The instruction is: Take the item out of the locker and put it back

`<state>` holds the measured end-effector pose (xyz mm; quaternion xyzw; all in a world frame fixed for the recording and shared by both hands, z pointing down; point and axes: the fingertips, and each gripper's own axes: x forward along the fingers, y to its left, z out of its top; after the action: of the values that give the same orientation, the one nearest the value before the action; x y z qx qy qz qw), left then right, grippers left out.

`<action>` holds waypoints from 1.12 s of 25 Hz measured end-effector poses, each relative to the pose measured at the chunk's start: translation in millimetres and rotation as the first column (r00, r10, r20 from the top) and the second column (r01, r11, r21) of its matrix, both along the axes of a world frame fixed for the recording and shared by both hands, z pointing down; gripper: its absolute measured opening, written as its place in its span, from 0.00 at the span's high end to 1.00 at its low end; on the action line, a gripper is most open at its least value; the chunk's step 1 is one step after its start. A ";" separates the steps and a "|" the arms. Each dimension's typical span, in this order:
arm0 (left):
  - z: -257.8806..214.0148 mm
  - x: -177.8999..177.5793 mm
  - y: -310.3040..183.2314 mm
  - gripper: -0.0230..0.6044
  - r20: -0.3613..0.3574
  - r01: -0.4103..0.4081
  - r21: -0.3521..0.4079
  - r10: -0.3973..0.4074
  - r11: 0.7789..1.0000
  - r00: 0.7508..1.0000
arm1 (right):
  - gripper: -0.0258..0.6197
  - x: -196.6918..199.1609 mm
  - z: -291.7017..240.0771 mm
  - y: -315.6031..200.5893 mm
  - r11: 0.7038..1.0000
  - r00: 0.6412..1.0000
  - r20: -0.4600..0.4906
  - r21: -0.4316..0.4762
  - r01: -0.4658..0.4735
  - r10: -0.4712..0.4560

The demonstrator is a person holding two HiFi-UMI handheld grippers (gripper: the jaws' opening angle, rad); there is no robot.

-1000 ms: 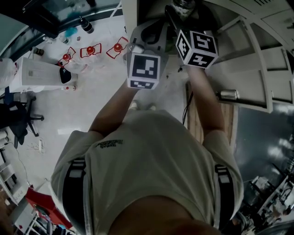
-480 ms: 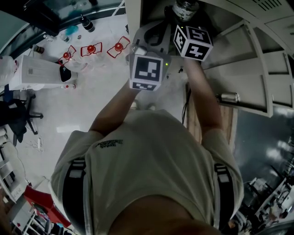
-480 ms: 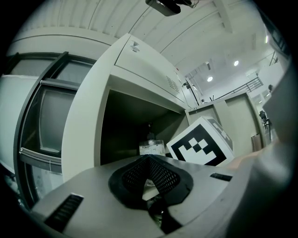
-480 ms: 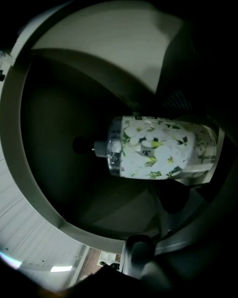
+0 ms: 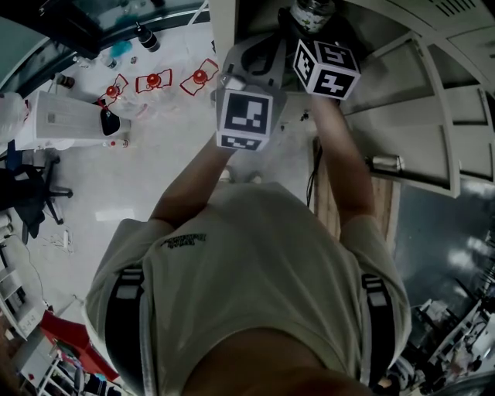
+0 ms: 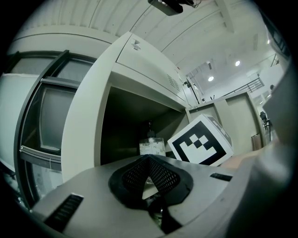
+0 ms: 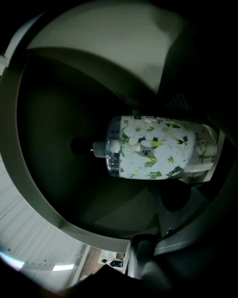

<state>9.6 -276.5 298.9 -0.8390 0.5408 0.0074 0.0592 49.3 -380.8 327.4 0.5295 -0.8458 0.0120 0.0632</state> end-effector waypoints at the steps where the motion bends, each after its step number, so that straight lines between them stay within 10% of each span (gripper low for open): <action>1: -0.1 -0.6 0.5 0.94 -0.001 0.000 -0.002 0.000 1.000 1.000 | 0.40 -0.1 -0.7 0.5 1.000 1.000 0.002 0.001 -0.001 0.001; 28: -26.0 -9.5 38.6 0.94 0.018 0.000 0.049 -0.001 0.999 1.000 | 0.40 4.3 -45.6 118.5 0.993 0.997 0.046 0.107 0.058 -0.064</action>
<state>0.1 -237.9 273.0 -0.8372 0.5401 0.0131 0.0846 53.5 -262.3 281.8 0.5055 -0.8624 -0.0215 0.0147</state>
